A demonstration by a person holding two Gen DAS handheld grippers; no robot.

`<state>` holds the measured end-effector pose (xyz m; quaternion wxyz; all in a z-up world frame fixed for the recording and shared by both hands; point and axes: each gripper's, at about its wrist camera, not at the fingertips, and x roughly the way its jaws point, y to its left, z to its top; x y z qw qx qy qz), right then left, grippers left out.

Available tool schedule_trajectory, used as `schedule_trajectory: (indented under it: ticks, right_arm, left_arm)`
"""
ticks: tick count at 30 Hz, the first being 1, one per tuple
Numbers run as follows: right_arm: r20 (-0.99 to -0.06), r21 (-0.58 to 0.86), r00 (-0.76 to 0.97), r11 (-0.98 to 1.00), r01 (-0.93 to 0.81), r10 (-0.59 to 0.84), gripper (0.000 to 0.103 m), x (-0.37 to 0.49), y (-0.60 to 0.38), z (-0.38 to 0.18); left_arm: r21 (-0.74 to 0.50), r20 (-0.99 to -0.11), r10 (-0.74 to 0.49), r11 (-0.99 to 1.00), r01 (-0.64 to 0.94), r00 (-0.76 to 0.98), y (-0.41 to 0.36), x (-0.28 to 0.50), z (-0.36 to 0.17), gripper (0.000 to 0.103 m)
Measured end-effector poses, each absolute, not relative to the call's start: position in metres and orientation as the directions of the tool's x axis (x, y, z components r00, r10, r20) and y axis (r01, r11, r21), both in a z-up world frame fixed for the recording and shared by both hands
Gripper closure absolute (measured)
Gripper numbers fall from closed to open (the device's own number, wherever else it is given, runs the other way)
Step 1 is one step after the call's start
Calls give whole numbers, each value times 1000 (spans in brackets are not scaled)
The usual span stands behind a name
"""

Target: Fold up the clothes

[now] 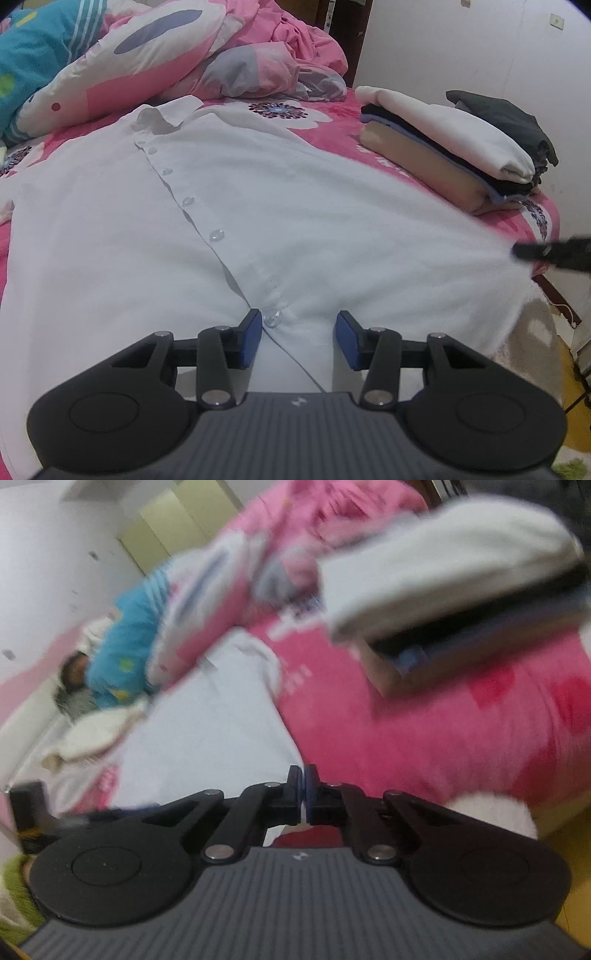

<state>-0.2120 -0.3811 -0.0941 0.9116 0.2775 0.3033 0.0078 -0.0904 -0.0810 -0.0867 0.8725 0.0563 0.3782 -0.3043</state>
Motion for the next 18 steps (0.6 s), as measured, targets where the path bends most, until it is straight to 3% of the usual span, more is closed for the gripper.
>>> schedule_trajectory:
  ticks: [2, 5, 7, 14, 18]
  right_arm:
    - [-586, 510, 791, 839, 191, 176, 99, -206, -384, -109]
    - [-565, 513, 813, 831, 213, 140, 96, -213, -386, -107]
    - [-532, 509, 840, 834, 213, 110, 73, -222, -387, -98]
    - [-445, 428, 892, 893, 138, 75, 55, -224, -377, -49]
    - [-371, 428, 916, 903, 25, 150, 35, -178, -368, -14]
  left_arm:
    - [-125, -697, -486, 807, 577, 528, -81, -90, -86, 56]
    - [-122, -701, -481, 808, 576, 526, -80, -89, -84, 56]
    - [-115, -706, -472, 812, 573, 528, -78, -89, -80, 57]
    - [-178, -651, -512, 821, 543, 560, -50, -83, -48, 57]
    - [-204, -616, -540, 813, 546, 574, -48, -55, -39, 57]
